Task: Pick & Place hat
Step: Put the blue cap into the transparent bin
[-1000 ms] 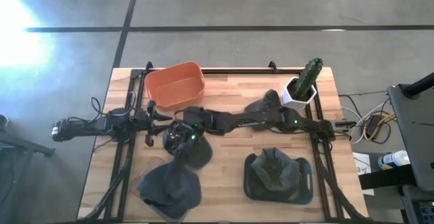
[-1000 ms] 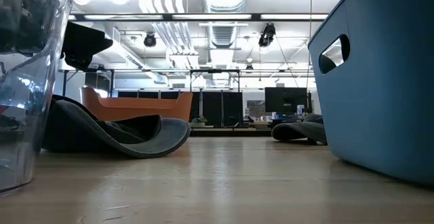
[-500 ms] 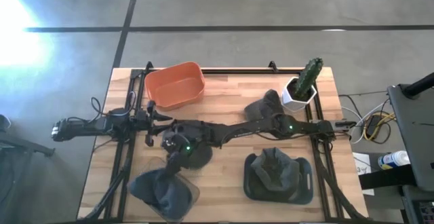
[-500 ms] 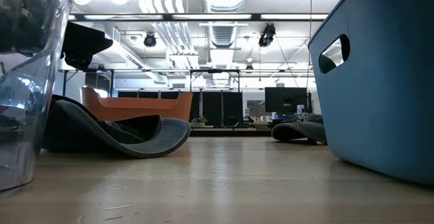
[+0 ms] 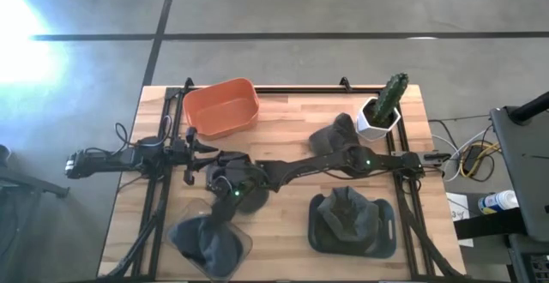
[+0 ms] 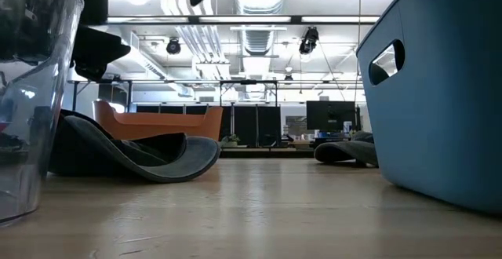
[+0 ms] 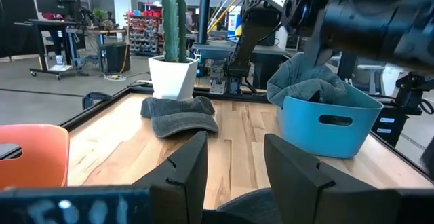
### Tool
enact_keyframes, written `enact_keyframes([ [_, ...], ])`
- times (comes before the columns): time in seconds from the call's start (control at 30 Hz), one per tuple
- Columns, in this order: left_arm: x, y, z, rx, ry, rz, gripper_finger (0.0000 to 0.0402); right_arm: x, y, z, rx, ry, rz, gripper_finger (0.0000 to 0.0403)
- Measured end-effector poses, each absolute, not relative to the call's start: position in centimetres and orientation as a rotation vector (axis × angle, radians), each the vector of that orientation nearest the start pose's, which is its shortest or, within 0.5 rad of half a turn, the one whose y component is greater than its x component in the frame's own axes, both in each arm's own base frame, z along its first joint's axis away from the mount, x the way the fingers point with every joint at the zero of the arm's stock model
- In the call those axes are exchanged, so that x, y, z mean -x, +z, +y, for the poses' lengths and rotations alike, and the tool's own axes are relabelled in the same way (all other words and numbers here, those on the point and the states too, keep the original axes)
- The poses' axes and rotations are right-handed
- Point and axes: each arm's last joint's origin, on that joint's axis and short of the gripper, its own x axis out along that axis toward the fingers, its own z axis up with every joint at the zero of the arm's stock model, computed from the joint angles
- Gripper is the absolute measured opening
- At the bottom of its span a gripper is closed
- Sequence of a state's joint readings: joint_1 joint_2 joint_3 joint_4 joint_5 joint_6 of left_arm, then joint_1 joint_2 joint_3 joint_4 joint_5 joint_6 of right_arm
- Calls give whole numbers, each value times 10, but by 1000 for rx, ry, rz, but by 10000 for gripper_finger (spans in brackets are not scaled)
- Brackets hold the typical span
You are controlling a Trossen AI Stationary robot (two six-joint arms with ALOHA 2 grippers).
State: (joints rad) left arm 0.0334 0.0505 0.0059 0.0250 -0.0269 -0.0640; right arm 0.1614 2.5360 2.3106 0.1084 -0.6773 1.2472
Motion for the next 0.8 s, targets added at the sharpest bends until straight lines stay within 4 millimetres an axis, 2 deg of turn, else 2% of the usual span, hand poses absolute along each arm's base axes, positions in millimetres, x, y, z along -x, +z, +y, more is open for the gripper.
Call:
enact_keyframes([
  [0.23,-100,164,4,64,61,18,140,-569,247,111,-1237,662,616,28],
  [0.47,-100,164,4,64,61,18,140,-566,224,111,-1237,559,756,35],
  [0.6,-100,164,4,64,61,18,140,-562,211,113,-1206,503,845,57],
  [0.8,-100,164,4,64,61,18,140,-561,210,112,-1184,503,853,112],
])
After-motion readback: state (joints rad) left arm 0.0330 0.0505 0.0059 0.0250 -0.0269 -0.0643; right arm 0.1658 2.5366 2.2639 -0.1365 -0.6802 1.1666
